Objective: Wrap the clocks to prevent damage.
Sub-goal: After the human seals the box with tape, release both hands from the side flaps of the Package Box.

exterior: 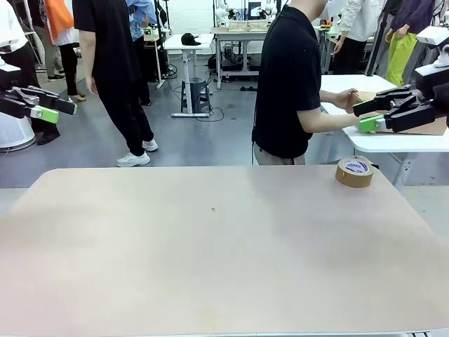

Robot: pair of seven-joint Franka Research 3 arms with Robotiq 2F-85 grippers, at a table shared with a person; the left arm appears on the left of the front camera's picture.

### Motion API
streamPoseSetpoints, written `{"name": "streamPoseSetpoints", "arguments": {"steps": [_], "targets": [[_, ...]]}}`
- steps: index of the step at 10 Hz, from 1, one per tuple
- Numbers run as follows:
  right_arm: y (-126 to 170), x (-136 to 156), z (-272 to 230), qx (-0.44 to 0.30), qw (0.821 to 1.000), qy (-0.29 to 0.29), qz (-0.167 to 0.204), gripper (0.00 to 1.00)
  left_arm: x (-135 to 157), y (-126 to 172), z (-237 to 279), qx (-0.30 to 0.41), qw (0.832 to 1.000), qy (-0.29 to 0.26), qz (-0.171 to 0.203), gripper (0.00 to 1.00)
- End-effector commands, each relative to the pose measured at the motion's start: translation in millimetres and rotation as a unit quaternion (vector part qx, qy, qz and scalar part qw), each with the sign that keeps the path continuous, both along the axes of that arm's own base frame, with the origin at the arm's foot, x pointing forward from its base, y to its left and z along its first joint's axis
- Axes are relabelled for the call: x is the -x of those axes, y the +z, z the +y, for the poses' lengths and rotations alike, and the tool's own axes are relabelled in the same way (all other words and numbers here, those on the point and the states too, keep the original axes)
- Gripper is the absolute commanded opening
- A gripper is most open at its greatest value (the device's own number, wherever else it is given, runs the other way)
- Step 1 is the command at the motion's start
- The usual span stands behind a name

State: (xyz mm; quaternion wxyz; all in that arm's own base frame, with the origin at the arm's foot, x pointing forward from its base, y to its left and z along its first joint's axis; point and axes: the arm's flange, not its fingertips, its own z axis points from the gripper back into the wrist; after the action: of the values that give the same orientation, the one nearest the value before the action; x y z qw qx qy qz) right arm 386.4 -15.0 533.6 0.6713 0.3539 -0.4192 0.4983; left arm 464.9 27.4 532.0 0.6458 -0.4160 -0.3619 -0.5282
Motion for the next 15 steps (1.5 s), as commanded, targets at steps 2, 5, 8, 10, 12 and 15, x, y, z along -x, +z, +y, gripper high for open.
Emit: {"name": "streamPoseSetpoints", "arguments": {"steps": [2, 5, 8, 10, 12, 15], "targets": [[0.7, 0.4, 2.0, -0.006, 1.0, 0.004, -0.003, 1.0, -0.3, 4.4, -1.3, -0.001, 1.0, -0.002, -0.005, 1.0], [0.7, 0.4, 2.0, -0.006, 1.0, 0.004, -0.003, 1.0, -0.3, 4.4, -1.3, -0.001, 1.0, -0.002, -0.005, 1.0], [0.7, 0.4, 2.0, -0.006, 1.0, 0.004, -0.003, 1.0, -0.3, 4.4, -1.3, -0.001, 1.0, -0.002, -0.005, 1.0], [0.7, 0.4, 2.0, -0.006, 1.0, 0.004, -0.003, 1.0, -0.3, 4.4, -1.3, -0.001, 1.0, -0.002, -0.005, 1.0], [0.7, 0.4, 2.0, -0.006, 1.0, 0.004, -0.003, 1.0, -0.3, 4.4, -1.3, -0.001, 1.0, -0.002, -0.005, 1.0], [0.7, 0.4, 2.0, -0.006, 1.0, 0.004, -0.003, 1.0, -0.3, 4.4, -1.3, -0.001, 1.0, -0.002, -0.005, 1.0]]}}
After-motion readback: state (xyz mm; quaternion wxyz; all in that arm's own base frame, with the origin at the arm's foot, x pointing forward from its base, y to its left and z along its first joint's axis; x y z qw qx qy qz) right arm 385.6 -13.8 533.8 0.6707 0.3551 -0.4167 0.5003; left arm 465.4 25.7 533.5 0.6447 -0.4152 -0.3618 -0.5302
